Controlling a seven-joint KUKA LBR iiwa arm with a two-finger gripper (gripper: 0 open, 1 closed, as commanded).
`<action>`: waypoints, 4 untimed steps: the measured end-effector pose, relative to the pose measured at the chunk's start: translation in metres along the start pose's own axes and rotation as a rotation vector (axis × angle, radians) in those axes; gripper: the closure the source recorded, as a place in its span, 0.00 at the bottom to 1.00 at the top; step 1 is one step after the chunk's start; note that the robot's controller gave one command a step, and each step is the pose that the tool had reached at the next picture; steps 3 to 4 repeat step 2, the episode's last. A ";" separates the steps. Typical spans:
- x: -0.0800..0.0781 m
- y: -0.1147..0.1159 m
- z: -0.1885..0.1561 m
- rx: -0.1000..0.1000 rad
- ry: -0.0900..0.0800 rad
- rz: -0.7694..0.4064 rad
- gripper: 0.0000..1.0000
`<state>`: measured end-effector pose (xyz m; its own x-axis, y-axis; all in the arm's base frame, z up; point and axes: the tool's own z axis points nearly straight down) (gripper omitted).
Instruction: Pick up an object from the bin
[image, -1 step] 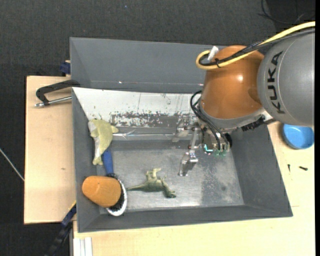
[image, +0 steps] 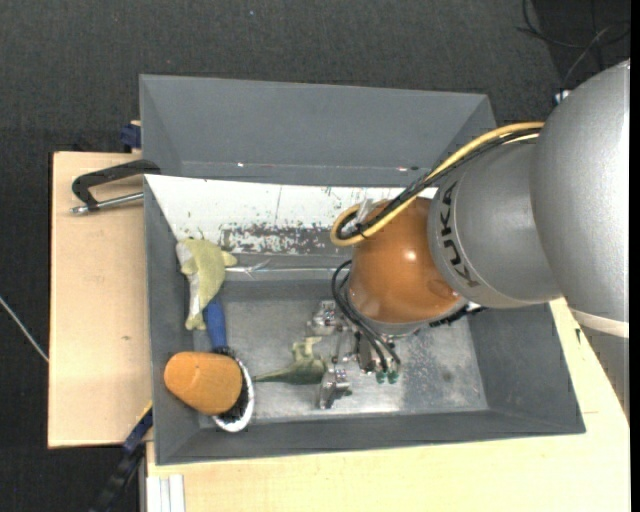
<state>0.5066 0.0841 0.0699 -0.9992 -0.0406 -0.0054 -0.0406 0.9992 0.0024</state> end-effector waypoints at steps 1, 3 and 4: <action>-0.003 -0.001 -0.004 -0.001 -0.010 0.003 1.00; -0.023 -0.024 -0.140 0.002 -0.009 -0.155 1.00; -0.023 -0.024 -0.140 0.002 -0.009 -0.155 1.00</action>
Offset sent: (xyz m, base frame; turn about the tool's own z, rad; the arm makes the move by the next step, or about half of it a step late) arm 0.0000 0.0000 0.0000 0.0000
